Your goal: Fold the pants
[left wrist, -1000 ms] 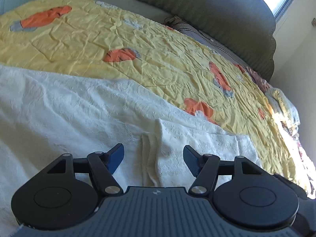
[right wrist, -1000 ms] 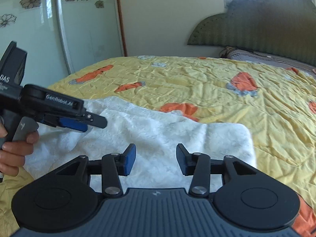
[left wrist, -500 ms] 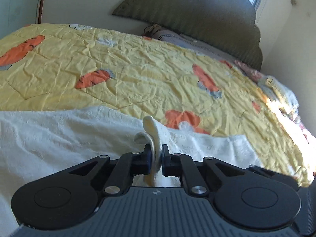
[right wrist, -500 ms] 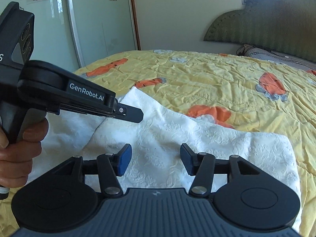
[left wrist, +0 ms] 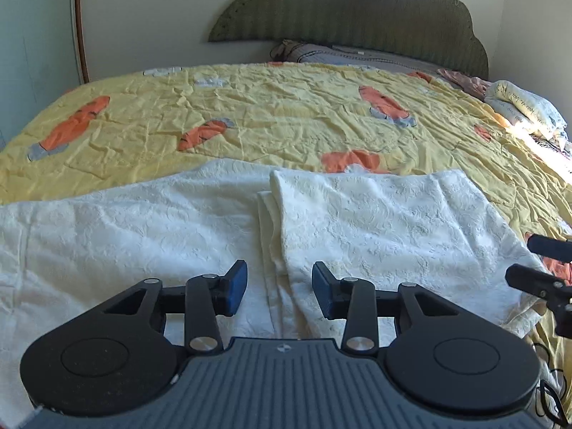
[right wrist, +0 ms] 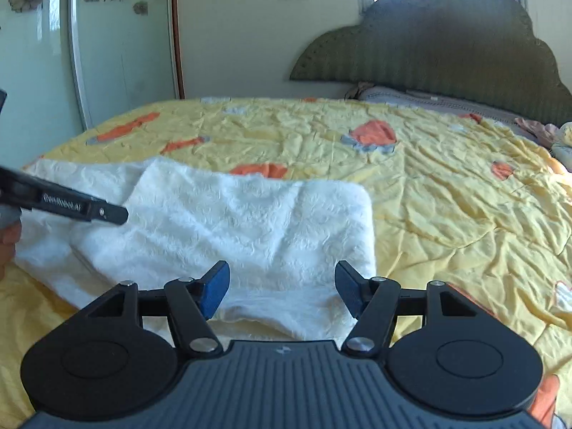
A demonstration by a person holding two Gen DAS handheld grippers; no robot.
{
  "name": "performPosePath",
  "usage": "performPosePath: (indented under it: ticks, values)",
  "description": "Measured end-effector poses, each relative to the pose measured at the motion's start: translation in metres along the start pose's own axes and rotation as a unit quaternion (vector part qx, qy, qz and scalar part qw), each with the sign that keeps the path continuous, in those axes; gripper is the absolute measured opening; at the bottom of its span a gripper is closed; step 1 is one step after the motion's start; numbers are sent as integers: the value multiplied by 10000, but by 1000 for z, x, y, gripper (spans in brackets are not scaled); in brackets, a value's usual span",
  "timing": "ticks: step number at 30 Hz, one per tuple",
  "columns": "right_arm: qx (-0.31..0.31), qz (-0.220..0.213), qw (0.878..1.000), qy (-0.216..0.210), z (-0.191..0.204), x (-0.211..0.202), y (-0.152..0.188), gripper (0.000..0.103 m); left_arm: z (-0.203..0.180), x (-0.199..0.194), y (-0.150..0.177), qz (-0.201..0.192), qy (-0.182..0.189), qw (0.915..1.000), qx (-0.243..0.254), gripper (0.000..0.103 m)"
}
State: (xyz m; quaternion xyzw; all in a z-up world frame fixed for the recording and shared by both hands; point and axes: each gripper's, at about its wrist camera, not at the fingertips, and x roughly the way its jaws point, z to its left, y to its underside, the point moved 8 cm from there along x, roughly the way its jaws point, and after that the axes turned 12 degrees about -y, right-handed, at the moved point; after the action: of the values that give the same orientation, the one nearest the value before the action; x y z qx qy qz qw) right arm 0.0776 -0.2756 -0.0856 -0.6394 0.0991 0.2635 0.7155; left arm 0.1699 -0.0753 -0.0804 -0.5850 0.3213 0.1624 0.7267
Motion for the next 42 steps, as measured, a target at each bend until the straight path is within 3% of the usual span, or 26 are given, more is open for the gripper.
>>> performPosePath:
  ticks: [3,6,12,15,17,19,21,22,25,28,30,32,42]
  values:
    - [-305,108,9993,-193,12,-7,0,65,-8,-2,5,-19,92,9998,192,48]
    - [-625,948,9933,-193,18,10,29,67,-7,4,13,105,-92,9997,198,47]
    - [-457,13,9989,-99,18,-13,-1,68,-8,-7,6,-31,-6,10000,43,48]
    - [-360,-176,9989,255,4,4,-16,70,-15,1,12,178,-37,9997,167,48]
    - [-277,38,9988,414,-9,23,-11,81,-16,-1,16,96,-148,9996,206,49]
    - [-395,660,9943,737,-18,40,7,81,-14,-11,14,-133,-313,9991,248,48]
    - [-343,403,9965,652,-14,32,6,81,-11,-20,8,-397,-476,9978,244,52]
    - [-275,233,9982,486,-9,27,1,81,-10,-23,4,-496,-560,9970,200,61]
    - [-252,-96,9996,116,8,31,-16,103,-13,-23,-2,-585,-614,9964,-85,71]
    - [-482,319,9982,137,12,65,-10,103,-16,-17,5,-517,-623,9965,-217,71]
    - [-122,638,9978,157,4,85,4,103,-14,-12,12,-488,-777,9955,-227,71]
    - [224,470,9986,60,-1,78,6,103,-12,-9,18,-460,-823,9954,-177,71]
    - [114,455,9988,171,3,76,10,103,-5,-5,19,-374,-617,9963,-457,72]
